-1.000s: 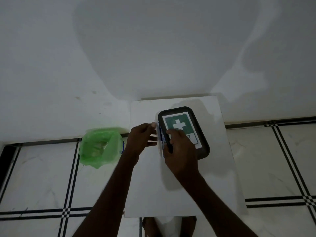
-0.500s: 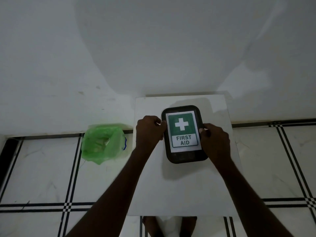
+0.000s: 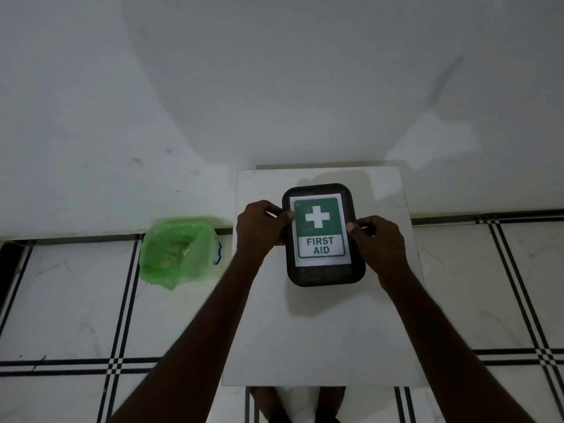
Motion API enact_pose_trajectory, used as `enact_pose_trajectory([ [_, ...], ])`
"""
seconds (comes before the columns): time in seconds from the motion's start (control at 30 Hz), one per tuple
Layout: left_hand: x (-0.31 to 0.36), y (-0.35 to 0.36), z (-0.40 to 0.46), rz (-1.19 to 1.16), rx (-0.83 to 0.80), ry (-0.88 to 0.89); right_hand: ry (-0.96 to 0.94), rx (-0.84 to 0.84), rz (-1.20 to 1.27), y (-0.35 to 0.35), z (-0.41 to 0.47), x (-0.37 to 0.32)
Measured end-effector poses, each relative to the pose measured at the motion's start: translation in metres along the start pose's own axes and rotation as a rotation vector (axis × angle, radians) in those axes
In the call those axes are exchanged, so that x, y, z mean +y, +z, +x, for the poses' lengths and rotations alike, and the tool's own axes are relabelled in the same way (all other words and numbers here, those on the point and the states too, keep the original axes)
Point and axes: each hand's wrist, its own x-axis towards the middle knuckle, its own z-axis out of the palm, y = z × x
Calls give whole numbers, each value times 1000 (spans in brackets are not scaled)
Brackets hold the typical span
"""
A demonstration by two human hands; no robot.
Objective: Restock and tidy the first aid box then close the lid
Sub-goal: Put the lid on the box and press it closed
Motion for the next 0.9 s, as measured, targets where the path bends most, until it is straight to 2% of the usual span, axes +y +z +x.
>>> enact_pose_trajectory([
  [0.17,3,-5,8,-92,-138,-126,162,-173,239,-7,5,-3],
  [0.3,7,-12,15,-151,-239,-197,238,-353,185,-24,22,-13],
  [0.37,11,-14,20,-190,-278,-185,204,-406,159,-29,35,-22],
  [0.47,15,-12,32,-159,-372,-108,98,-355,201,-24,53,-38],
  [0.6,14,-14,40,-165,-442,-126,156,-341,243,-11,72,-43],
  [0.8,5,-11,48,-304,-443,-221,255,-364,319,-7,85,-40],
  [0.9,2,-6,47,-343,-379,-226,256,-363,339,-3,85,-38],
])
